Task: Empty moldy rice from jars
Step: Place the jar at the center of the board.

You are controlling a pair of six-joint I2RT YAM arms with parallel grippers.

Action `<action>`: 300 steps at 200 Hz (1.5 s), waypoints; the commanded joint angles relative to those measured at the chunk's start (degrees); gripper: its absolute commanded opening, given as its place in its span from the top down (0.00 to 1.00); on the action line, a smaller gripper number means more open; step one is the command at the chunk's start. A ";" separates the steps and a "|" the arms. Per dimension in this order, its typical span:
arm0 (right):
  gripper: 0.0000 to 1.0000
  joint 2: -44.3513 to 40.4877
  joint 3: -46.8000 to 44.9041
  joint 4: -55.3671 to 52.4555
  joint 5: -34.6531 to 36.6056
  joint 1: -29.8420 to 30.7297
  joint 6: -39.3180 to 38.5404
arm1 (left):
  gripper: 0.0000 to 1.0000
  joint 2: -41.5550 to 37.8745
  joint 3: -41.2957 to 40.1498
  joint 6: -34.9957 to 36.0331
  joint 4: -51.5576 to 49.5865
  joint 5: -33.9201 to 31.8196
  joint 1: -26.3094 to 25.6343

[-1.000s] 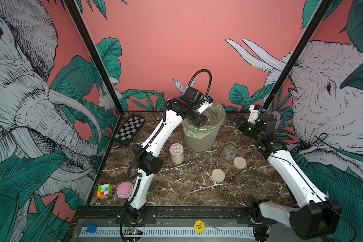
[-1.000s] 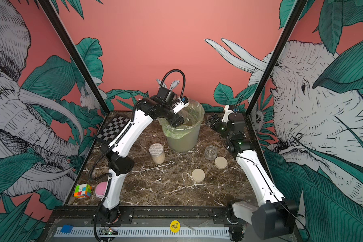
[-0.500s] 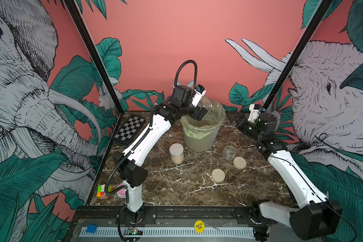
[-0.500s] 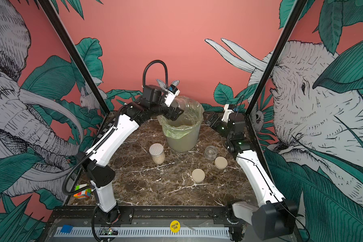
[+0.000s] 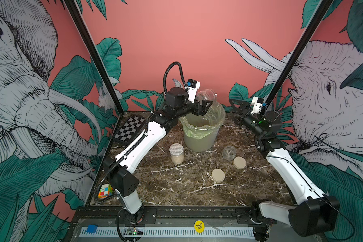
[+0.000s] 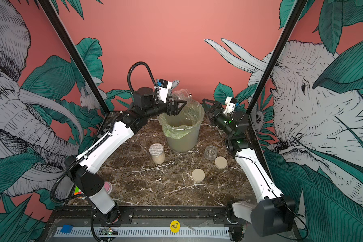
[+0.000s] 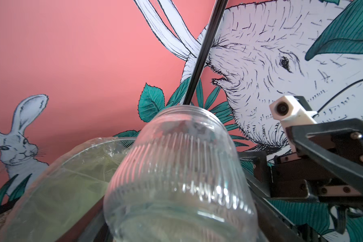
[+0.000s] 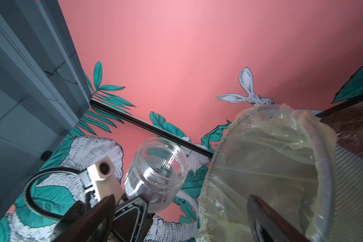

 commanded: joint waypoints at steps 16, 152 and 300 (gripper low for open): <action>0.02 0.25 -0.50 9.84 -2.41 0.96 8.11 | 1.00 -5.06 -4.20 -10.14 16.71 5.84 1.45; 0.01 5.68 6.71 6.48 -0.26 8.51 5.86 | 1.00 -7.77 -16.54 -19.10 35.78 14.02 1.85; 0.01 9.94 12.08 7.06 1.22 11.40 3.92 | 1.00 -8.26 -20.68 -20.15 39.25 18.60 1.70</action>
